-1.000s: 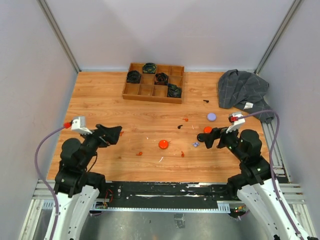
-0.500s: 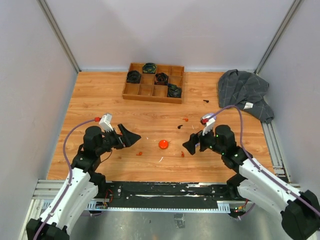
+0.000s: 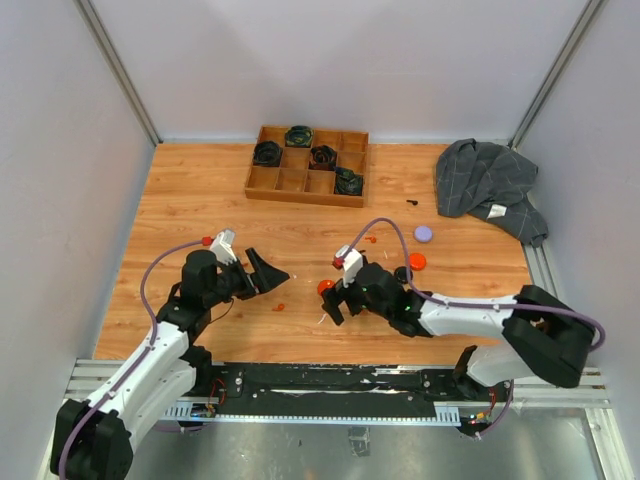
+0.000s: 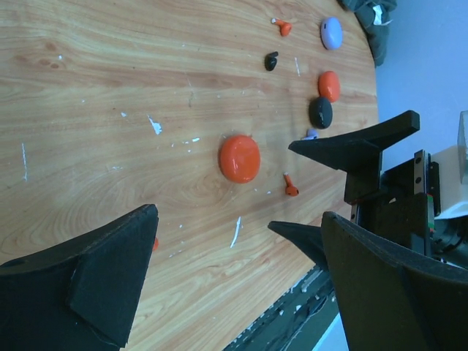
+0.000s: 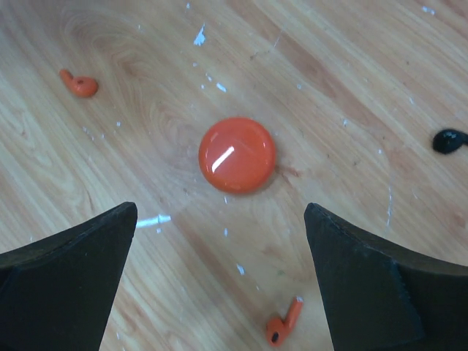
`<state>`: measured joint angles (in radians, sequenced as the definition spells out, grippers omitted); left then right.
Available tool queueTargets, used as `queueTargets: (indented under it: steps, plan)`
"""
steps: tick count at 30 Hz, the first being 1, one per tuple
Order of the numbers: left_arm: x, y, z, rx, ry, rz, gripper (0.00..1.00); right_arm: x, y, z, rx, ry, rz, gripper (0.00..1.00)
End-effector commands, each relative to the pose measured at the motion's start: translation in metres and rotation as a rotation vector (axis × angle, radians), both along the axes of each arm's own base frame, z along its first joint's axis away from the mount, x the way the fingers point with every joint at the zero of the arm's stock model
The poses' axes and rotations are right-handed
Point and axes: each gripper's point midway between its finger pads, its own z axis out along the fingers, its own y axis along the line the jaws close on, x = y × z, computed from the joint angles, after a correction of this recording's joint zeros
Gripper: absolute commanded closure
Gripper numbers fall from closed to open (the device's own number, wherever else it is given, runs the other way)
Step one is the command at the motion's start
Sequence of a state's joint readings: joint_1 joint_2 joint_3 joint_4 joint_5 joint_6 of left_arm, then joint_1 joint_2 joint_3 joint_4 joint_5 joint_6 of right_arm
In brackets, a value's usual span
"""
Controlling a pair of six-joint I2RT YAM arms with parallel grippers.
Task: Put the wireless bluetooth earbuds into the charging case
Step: Pick up the charging case at the center of the board.
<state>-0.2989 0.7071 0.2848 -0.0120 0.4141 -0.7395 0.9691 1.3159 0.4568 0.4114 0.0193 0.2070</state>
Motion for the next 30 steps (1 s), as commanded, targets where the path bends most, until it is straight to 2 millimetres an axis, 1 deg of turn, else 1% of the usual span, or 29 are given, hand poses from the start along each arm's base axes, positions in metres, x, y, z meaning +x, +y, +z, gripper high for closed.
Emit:
queueTargets:
  steps: [1,6,7,10,13,17,23,27,30]
  plan:
    - [0.005,0.0,-0.002,0.008,-0.012,0.009,0.02,0.023,0.026,0.018,-0.003,-0.074,-0.14,0.01]
    - [0.004,0.0,-0.005,0.002,-0.008,0.014,0.02,0.027,0.03,0.006,-0.114,-0.083,-0.248,0.01]
    - [0.004,-0.001,-0.006,-0.005,-0.007,0.011,0.02,0.03,0.029,0.004,-0.136,-0.094,-0.278,0.01]
    - [0.002,-0.004,-0.003,-0.025,-0.008,0.0,0.02,0.029,0.027,-0.007,-0.216,-0.084,-0.315,0.03]
    - [0.003,-0.004,-0.001,-0.027,-0.011,-0.001,0.02,0.027,0.025,-0.015,-0.257,-0.071,-0.343,0.07]
    - [0.004,-0.002,-0.001,-0.016,-0.012,0.009,0.02,0.024,0.023,-0.024,-0.272,-0.043,-0.366,0.11]
    - [0.004,-0.002,-0.003,-0.015,0.0,0.009,0.02,0.019,0.029,-0.034,-0.262,0.001,-0.354,0.18]
    - [0.006,-0.003,-0.003,-0.015,0.006,0.012,0.02,0.018,0.031,-0.038,-0.255,0.013,-0.359,0.28]
    - [0.007,-0.003,-0.002,-0.016,0.008,0.011,0.02,0.019,0.029,-0.039,-0.252,0.011,-0.374,0.33]
